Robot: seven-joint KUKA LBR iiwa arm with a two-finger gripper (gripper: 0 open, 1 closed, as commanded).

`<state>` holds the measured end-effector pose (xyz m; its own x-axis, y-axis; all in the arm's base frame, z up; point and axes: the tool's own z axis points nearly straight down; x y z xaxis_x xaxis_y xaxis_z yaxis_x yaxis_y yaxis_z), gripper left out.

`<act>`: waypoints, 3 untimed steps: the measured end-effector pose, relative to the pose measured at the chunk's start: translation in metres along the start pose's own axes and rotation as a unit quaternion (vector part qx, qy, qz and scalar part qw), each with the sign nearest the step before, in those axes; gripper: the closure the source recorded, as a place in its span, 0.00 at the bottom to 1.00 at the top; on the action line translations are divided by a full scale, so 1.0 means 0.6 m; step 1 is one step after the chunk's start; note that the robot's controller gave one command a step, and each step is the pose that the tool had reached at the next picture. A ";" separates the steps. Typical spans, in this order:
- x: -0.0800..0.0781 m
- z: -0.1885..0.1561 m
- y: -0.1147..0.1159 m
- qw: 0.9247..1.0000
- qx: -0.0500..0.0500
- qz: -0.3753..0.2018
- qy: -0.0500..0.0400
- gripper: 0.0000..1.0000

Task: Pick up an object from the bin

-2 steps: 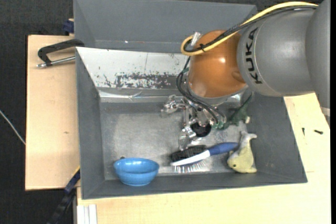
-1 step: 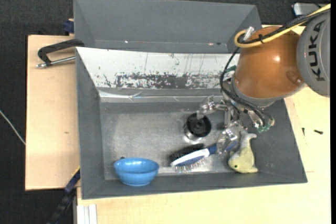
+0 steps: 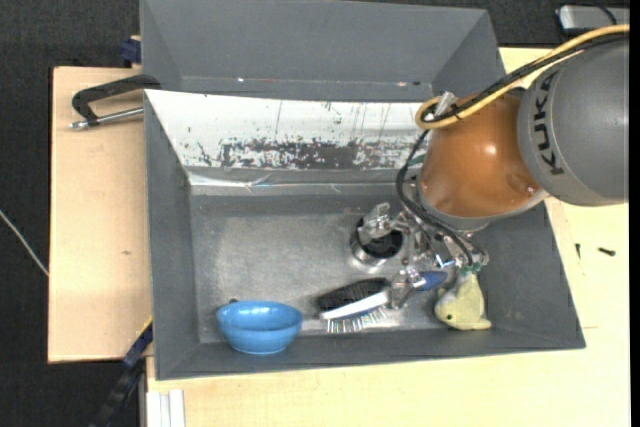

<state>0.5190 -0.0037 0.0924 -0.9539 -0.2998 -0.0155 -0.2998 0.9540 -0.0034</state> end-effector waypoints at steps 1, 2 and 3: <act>-0.001 0.002 -0.001 1.000 0.000 0.001 0.000 1.00; -0.028 -0.276 0.018 0.996 0.000 -0.092 0.000 1.00; -0.025 -0.268 0.018 0.996 -0.002 -0.091 0.004 0.00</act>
Offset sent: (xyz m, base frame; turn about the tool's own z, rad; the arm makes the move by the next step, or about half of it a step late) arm 0.0000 0.0000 0.0000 0.0000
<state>0.5275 0.0110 0.2533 -0.8836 -0.4682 -0.0063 -0.4682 0.8836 -0.0010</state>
